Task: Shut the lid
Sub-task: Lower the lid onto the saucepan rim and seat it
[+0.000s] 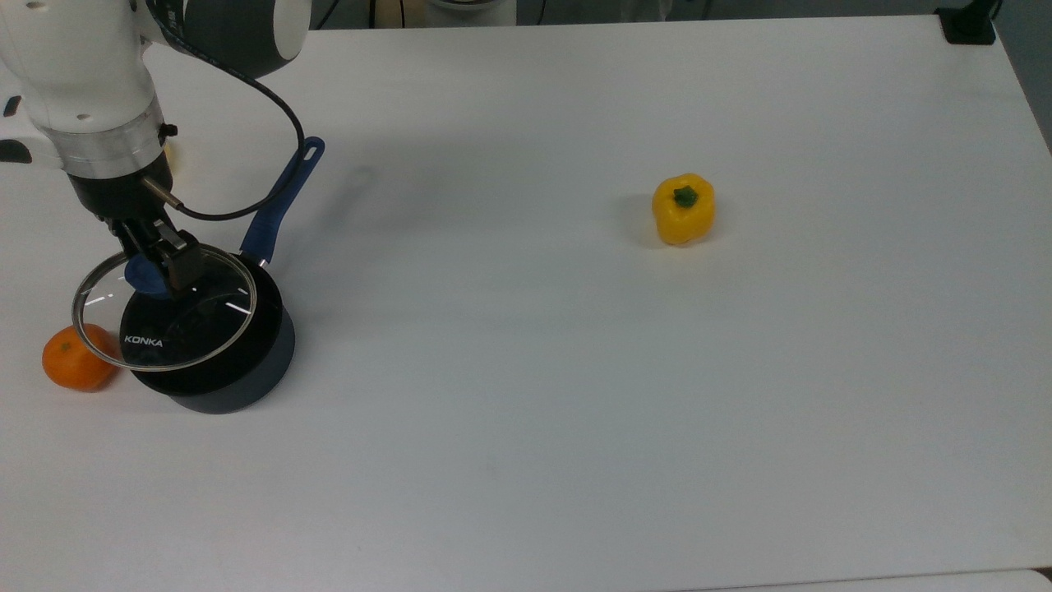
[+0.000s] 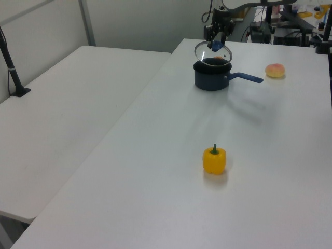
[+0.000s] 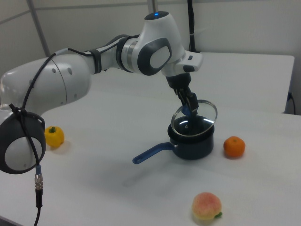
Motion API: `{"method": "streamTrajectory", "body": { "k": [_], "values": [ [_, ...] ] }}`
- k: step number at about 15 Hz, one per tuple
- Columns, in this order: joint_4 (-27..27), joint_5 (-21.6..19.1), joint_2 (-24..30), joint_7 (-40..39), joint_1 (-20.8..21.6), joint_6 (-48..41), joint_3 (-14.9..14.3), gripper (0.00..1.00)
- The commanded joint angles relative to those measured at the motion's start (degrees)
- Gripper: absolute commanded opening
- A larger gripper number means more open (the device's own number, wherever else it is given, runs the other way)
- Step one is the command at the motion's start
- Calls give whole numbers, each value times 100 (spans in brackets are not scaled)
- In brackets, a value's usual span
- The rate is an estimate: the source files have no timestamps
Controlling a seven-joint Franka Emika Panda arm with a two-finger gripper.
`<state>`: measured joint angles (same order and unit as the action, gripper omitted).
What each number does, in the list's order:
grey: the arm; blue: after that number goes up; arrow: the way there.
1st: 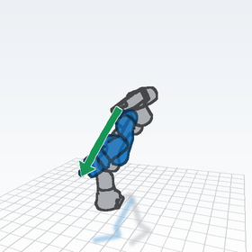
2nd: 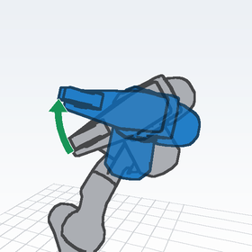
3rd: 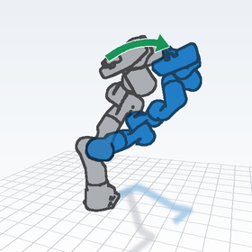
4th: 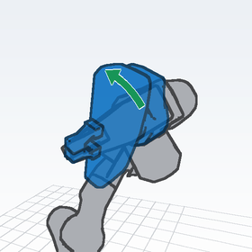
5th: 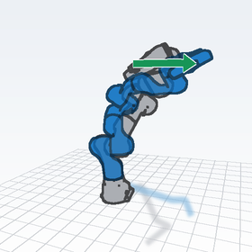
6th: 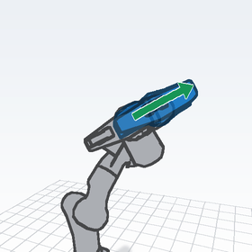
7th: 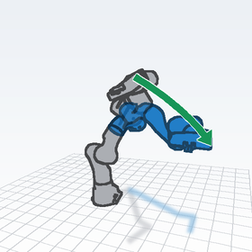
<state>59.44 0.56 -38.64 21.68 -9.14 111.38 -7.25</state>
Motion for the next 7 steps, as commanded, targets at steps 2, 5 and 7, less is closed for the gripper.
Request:
{"method": "streamTrajectory", "body": {
  "k": [2, 5, 7],
  "values": [
    [50, -83, 6, 73, 0, 77, 40, 25],
    [111, -83, 6, 73, 9, 77, 49, 25],
    [129, -83, 6, 73, 9, 86, 49, 25]
  ]
}}
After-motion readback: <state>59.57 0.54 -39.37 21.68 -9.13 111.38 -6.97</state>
